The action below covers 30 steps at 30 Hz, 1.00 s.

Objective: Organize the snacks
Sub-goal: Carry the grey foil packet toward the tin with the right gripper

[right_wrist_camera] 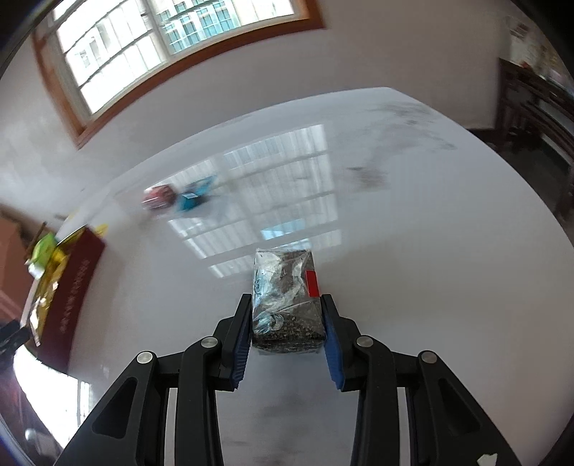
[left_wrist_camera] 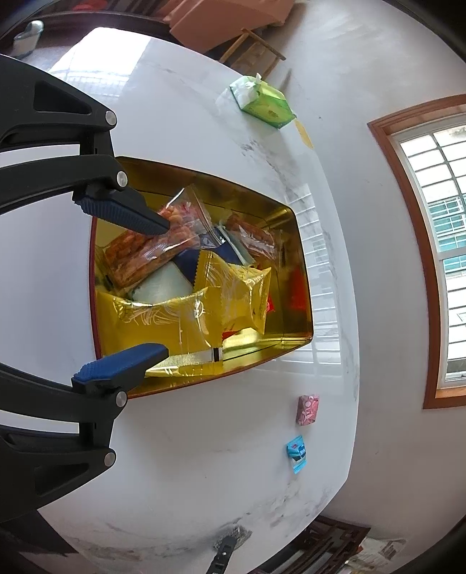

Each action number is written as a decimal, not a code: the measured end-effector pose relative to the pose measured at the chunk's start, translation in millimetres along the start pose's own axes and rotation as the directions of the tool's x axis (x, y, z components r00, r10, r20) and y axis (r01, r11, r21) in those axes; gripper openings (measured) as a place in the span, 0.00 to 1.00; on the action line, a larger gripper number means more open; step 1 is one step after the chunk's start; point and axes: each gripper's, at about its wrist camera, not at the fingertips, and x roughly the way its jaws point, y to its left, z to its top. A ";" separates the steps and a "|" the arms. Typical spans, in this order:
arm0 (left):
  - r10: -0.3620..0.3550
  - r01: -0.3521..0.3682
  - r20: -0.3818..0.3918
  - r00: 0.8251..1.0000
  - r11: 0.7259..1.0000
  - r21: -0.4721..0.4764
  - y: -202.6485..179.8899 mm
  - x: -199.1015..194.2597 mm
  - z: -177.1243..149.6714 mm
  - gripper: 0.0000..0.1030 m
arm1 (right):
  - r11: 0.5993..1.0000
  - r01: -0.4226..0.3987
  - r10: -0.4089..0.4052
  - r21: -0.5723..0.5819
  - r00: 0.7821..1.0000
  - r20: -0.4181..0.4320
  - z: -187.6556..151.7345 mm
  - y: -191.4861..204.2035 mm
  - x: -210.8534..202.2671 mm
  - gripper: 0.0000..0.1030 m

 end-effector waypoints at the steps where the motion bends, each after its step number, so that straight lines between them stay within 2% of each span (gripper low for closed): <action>1: 0.003 -0.003 0.001 1.000 1.000 0.001 0.6 -0.5 -0.5 0.62 | 1.000 -0.016 0.016 -0.021 1.000 0.000 0.8 12.0 -0.4 0.33; 9: -0.012 0.012 -0.001 1.000 0.999 -0.042 16.5 -4.0 -4.3 0.63 | 0.983 -0.132 0.133 -0.128 0.991 -0.004 9.1 81.8 -6.9 0.33; 17: -0.017 0.018 0.008 1.000 0.998 -0.066 33.1 -11.6 -8.6 0.64 | 0.931 -0.272 0.269 -0.242 0.962 -0.047 21.4 168.9 -2.6 0.33; 23: -0.014 0.015 0.014 1.000 0.997 -0.078 48.5 -16.4 -9.8 0.66 | 0.893 -0.323 0.317 -0.313 0.946 -0.071 32.1 232.0 10.3 0.33; 30: -0.019 0.021 0.018 1.000 0.994 -0.106 71.3 -18.8 -13.6 0.70 | 0.869 -0.345 0.316 -0.355 0.939 -0.139 40.1 286.1 48.1 0.33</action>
